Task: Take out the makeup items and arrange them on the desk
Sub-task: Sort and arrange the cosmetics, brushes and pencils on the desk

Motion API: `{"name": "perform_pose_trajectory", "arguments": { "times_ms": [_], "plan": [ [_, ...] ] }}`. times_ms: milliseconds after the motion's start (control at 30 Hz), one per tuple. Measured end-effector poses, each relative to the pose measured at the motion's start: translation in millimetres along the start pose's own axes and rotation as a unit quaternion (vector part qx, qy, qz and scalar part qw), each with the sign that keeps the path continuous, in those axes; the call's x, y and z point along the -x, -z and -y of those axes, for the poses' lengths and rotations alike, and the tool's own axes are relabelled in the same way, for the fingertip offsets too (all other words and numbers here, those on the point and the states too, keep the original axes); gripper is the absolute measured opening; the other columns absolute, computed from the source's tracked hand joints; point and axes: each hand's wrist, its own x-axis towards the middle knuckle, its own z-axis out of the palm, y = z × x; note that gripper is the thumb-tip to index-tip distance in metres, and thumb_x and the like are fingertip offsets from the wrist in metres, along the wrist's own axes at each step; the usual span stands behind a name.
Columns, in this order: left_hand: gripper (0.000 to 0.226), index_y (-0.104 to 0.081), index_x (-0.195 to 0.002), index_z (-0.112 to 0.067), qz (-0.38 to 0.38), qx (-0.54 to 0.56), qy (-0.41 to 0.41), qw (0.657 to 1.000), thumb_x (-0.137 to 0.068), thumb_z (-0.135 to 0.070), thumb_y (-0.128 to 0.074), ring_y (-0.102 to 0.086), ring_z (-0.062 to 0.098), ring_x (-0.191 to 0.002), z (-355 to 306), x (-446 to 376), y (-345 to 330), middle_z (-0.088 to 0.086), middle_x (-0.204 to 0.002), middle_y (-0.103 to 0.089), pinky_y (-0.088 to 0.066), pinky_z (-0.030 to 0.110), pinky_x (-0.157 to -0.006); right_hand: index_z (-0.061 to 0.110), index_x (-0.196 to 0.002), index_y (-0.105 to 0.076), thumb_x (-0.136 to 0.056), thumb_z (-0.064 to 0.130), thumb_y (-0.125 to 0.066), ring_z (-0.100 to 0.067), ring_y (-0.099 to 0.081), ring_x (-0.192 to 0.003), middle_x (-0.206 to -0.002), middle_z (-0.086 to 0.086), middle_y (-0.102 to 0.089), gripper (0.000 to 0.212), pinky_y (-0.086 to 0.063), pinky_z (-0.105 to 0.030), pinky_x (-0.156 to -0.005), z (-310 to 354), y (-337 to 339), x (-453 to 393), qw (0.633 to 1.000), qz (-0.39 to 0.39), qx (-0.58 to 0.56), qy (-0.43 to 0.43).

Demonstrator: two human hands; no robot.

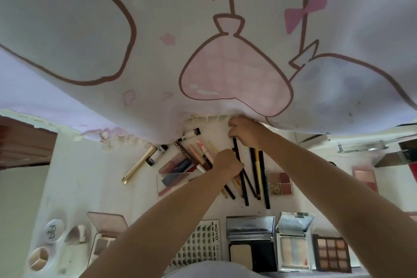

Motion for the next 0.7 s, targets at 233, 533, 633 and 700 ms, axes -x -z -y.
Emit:
{"name": "perform_pose_trajectory", "arguments": {
  "times_ms": [233,533,633,700],
  "plan": [
    [0.014,-0.056,-0.083,0.000,-0.012,-0.055,-0.034,0.998,-0.089,-0.006,-0.045,-0.055,0.020,-0.083,4,3,14,0.011,-0.091,-0.057,-0.039,0.019,-0.065,0.012,-0.129,-0.049,-0.089,-0.002,-0.043,-0.026,-0.035,-0.128,-0.142,-0.009,-0.037,0.043,-0.034,-0.031,-0.102,-3,-8,9,0.999,-0.009,-0.031,0.007],
    [0.024,-0.049,-0.112,-0.006,-0.118,-0.242,-0.104,0.958,-0.094,-0.014,-0.036,-0.053,0.026,-0.102,33,19,49,0.012,-0.113,-0.054,-0.044,0.033,-0.075,0.016,-0.135,-0.041,-0.091,0.009,-0.043,-0.022,-0.026,-0.135,-0.148,-0.007,-0.029,0.045,-0.028,-0.030,-0.106,4,-8,28,0.999,-0.022,0.015,-0.022],
    [0.021,-0.049,-0.108,-0.005,-0.139,-0.284,-0.118,0.941,-0.094,-0.013,-0.037,-0.054,0.026,-0.099,42,23,57,0.012,-0.111,-0.054,-0.045,0.033,-0.074,0.012,-0.118,-0.056,-0.091,0.016,-0.043,-0.025,-0.047,-0.114,-0.123,-0.011,-0.054,0.031,-0.039,-0.033,-0.093,25,-10,39,0.998,-0.040,0.035,-0.018],
    [0.019,-0.050,-0.106,-0.005,-0.150,-0.311,-0.121,0.931,-0.093,-0.011,-0.038,-0.053,0.026,-0.099,48,24,61,0.011,-0.110,-0.054,-0.042,0.031,-0.070,0.011,-0.112,-0.056,-0.091,0.027,-0.046,-0.025,-0.054,-0.101,-0.109,-0.010,-0.060,0.029,-0.042,-0.033,-0.083,47,-15,45,0.999,0.026,0.000,-0.027]
  ]
}}
